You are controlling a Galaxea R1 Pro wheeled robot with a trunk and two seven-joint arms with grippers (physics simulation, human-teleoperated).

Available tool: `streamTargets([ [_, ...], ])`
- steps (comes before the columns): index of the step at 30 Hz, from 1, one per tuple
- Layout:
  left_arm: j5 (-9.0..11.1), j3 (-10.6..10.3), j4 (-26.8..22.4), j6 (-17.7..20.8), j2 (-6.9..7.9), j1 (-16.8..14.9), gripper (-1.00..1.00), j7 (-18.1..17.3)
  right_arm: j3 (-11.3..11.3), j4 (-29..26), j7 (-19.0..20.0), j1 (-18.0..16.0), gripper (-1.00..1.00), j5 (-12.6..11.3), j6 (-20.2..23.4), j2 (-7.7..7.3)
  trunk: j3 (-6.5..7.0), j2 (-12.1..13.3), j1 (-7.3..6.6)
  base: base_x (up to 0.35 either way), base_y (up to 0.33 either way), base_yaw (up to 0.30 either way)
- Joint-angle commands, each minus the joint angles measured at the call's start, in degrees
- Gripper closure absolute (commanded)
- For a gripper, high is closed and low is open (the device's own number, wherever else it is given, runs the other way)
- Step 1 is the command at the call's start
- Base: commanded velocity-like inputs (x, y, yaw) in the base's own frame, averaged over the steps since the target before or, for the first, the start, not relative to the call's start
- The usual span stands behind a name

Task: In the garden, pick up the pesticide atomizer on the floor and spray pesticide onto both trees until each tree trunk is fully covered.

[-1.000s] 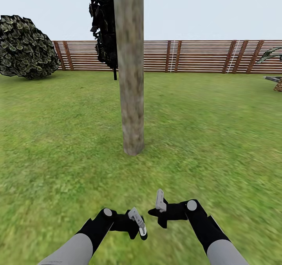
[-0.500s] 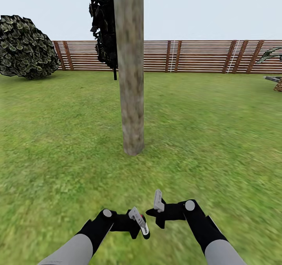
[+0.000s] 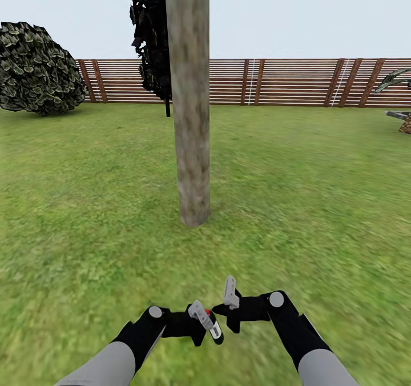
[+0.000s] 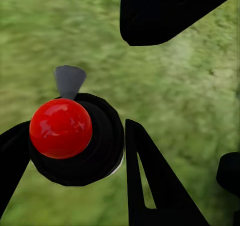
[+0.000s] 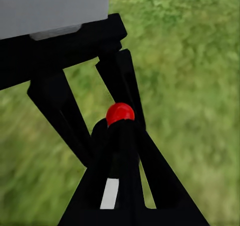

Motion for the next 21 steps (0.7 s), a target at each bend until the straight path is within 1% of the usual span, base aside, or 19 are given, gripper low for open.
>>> streamTargets([
  [1, 0.1, 0.0, 0.0, 0.0, 0.0, 0.0, 1.0, 0.0, 0.0, 0.0, 0.0, 0.0, 1.0, 0.0, 0.0, 0.0, 0.0, 0.0, 0.0, 0.0, 0.0, 0.0],
  [3, 0.2, 0.0, 0.0, 0.0, 0.0, 0.0, 1.0, -0.5, 0.0, 0.0, 0.0, 0.0, 1.0, 0.0, 0.0, 0.0, 0.0, 0.0, 0.0, 0.0, 0.0, 0.0],
  [6, 0.8, 0.0, 0.0, 0.0, 0.0, 0.0, 1.0, -2.3, 0.0, 0.0, 0.0, 0.0, 1.0, 0.0, 0.0, 0.0, 0.0, 0.0, 0.0, 0.0, 0.0, 0.0],
  [8, 1.3, 0.0, 0.0, -0.1, 0.0, 0.0, 1.0, -2.9, 0.0, 0.0, 0.0, 0.0, 1.0, 0.0, 0.0, 0.0, 0.0, 0.0, 0.0, 0.0, 0.0, 0.0],
  [10, 1.7, 0.0, 0.0, -0.2, 0.0, 0.0, 1.0, -3.2, 0.0, 0.0, 0.0, 0.0, 1.0, 0.1, 0.0, 0.0, 0.0, 0.0, 0.0, 0.0, 0.0, 0.0],
  [18, 2.1, 0.0, 0.0, -0.3, 0.0, 0.0, 1.0, -3.3, 0.0, 0.0, 0.0, 0.0, 1.0, 0.0, 0.0, 0.0, 0.0, 0.0, 0.0, 0.0, 0.0, 0.0],
  [21, 3.1, 0.0, 0.0, -0.4, 0.0, 0.0, 1.0, -3.4, 0.0, 0.0, 0.0, 0.0, 1.0, 0.0, 0.0, 0.0, 0.0, 0.0, 0.0, 0.0, 0.0, 0.0],
])
